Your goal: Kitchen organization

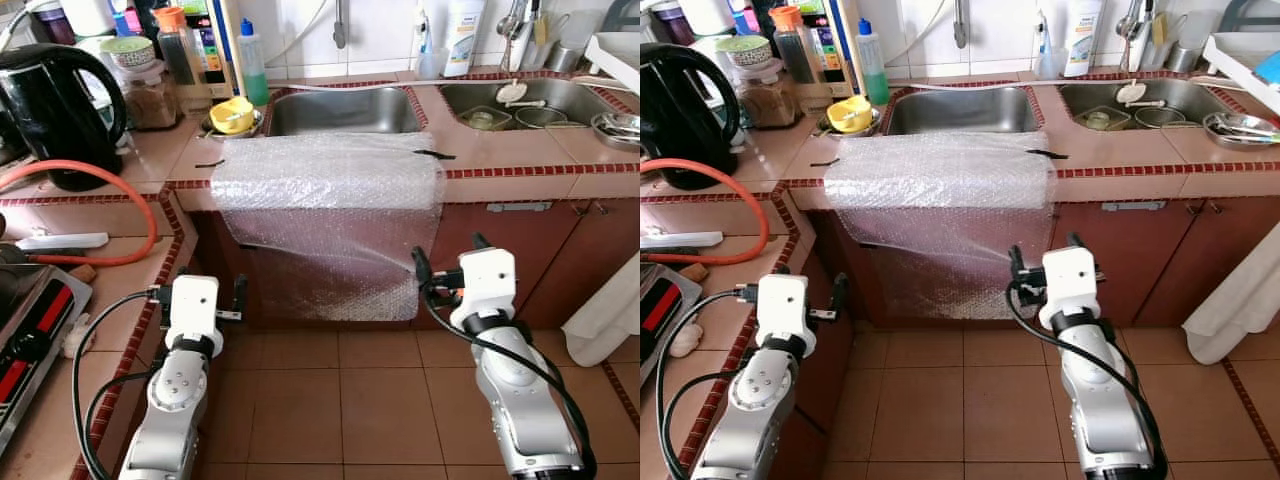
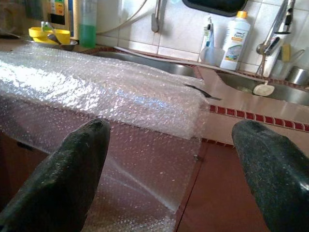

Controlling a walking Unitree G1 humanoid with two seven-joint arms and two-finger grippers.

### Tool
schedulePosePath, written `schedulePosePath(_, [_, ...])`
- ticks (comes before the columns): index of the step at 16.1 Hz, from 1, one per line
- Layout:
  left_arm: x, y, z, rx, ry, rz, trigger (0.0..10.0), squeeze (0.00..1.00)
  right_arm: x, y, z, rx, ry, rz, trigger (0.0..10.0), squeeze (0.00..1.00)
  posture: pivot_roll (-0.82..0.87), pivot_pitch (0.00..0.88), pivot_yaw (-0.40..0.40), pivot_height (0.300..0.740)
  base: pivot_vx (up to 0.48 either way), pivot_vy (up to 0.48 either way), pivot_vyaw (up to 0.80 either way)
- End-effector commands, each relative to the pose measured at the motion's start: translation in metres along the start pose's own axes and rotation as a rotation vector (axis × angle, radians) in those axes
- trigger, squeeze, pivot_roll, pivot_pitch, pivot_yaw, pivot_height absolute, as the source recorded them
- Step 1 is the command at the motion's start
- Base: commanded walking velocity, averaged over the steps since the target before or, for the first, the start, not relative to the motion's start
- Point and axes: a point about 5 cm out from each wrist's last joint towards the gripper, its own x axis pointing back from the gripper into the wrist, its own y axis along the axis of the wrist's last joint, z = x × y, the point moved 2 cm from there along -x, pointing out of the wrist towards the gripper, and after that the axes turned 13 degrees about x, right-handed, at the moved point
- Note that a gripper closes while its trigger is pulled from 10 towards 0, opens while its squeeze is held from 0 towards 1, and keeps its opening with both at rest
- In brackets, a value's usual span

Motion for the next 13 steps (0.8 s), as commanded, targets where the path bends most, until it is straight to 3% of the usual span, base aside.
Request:
schedulePosePath(1, [-0.003,0.008,-0.002,0.041,-0.026,-0.025,10.0,0.00,0.002,0.004,-0.003,-0.010,-0.020,-0.008,10.0,0.00,-0.23,0.024,0.090,0.740,0.000,0.000,0.00])
schedulePosePath(5, [-0.007,0.017,-0.021,0.106,-0.108,-0.047,10.0,0.00,0.003,0.005,-0.003,-0.016,-0.032,-0.009,10.0,0.00,-0.24,0.029,0.095,0.740,0.000,0.000,0.00])
schedulePosePath(13, [-0.003,0.010,-0.022,0.120,-0.127,-0.021,10.0,0.00,0.001,0.004,-0.002,-0.013,-0.024,-0.005,10.0,0.00,-0.24,0.033,0.090,0.740,0.293,0.000,0.00])
